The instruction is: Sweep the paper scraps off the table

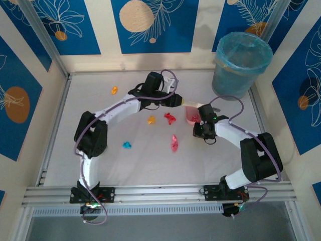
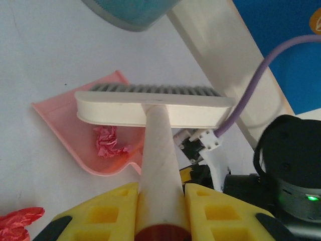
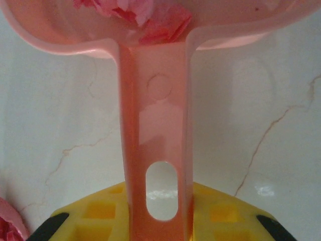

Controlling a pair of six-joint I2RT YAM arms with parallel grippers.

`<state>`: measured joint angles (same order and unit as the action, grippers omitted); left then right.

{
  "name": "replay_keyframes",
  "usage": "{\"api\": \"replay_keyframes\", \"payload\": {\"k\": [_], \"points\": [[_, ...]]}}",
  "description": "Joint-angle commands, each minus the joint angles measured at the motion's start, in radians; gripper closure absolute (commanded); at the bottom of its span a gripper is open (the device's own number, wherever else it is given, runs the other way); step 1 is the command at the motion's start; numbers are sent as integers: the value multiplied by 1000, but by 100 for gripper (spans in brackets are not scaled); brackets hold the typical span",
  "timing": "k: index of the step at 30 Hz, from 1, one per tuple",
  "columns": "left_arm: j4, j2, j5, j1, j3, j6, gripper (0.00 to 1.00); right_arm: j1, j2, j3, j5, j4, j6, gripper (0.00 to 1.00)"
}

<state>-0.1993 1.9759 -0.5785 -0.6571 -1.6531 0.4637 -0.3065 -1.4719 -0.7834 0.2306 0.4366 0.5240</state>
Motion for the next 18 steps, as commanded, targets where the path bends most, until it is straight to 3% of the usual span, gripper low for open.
{"api": "replay_keyframes", "payload": {"k": [1, 5, 18], "points": [[25, -60, -65, -2, 33, -11, 100, -1, 30, 24, 21, -9, 9, 100], [116, -101, -51, 12, 99, 49, 100, -14, 65, 48, 27, -40, 4, 100], [479, -292, 204, 24, 392, 151, 100, -20, 148, 118, 56, -127, 10, 100]]}}
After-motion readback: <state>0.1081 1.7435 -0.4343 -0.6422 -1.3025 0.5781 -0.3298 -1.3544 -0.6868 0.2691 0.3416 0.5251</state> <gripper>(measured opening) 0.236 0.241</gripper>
